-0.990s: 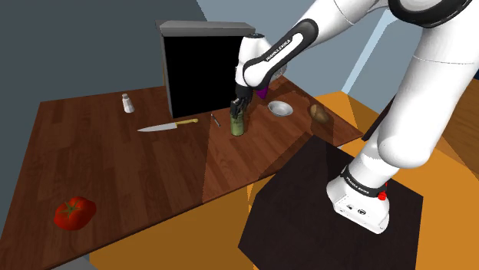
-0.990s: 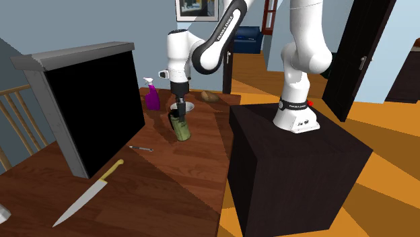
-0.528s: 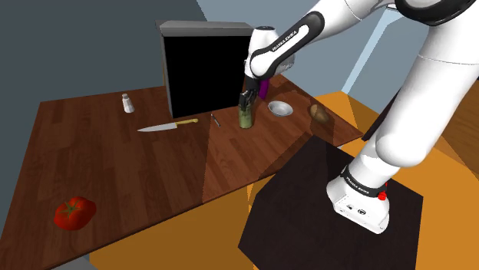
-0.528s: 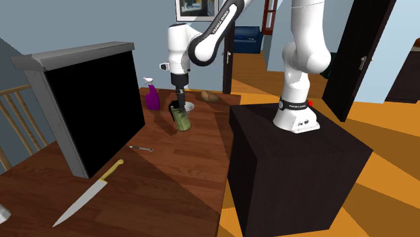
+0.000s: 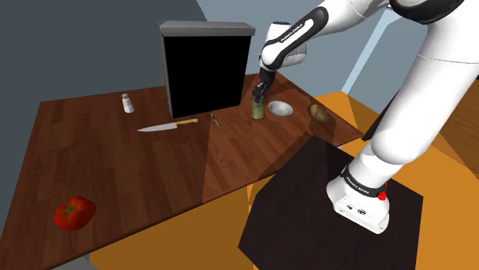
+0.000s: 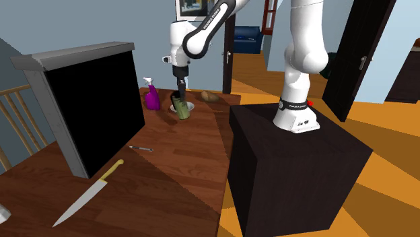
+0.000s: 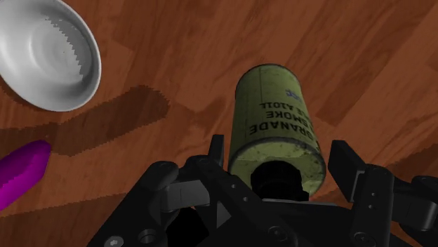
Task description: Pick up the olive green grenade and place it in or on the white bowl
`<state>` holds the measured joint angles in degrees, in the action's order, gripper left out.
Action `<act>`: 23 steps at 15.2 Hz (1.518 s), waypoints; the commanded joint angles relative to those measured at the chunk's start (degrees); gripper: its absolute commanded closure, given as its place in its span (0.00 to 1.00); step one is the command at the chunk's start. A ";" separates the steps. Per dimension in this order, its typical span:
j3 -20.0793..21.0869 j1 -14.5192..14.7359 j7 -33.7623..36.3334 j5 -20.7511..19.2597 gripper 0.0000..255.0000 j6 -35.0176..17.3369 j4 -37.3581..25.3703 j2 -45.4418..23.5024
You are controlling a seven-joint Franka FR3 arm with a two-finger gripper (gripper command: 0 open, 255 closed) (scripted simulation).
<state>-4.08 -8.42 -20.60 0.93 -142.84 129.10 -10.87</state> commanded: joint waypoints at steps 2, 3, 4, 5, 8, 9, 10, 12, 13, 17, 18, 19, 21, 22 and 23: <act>-1.38 -2.83 -4.95 0.91 1.00 1.38 -2.40 -1.01; -1.79 -3.72 -6.45 1.20 1.00 1.81 -3.22 -1.43; -2.20 -4.61 -7.94 1.50 1.00 2.26 -4.12 -1.89; -2.60 -5.49 -9.41 1.80 1.00 2.73 -5.07 -2.40; -3.66 -8.18 -13.68 2.71 1.00 4.31 -8.34 -4.18; -4.00 -9.06 -15.07 3.03 1.00 4.88 -9.56 -4.86; -4.32 -9.94 -16.43 3.35 1.00 5.48 -10.85 -5.59; -4.90 -11.73 -19.07 3.99 1.00 6.78 -13.63 -7.17; -5.17 -12.62 -20.35 4.31 1.00 7.46 -15.13 -8.02; -6.04 -16.25 -25.17 5.56 1.00 10.53 -21.85 -11.88; -6.20 -17.18 -26.29 5.86 1.00 11.39 -23.73 -12.96; -6.38 -18.09 -27.39 6.17 1.00 12.28 -25.69 -14.09; -6.65 -19.96 -29.47 6.75 1.00 14.18 -29.88 -16.49; -6.76 -20.90 -30.45 7.04 1.00 15.20 -32.13 -17.78; -6.86 -21.90 -31.45 7.33 1.00 16.32 -34.61 -19.19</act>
<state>-10.87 -29.43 -51.05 7.95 -127.30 96.60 -28.72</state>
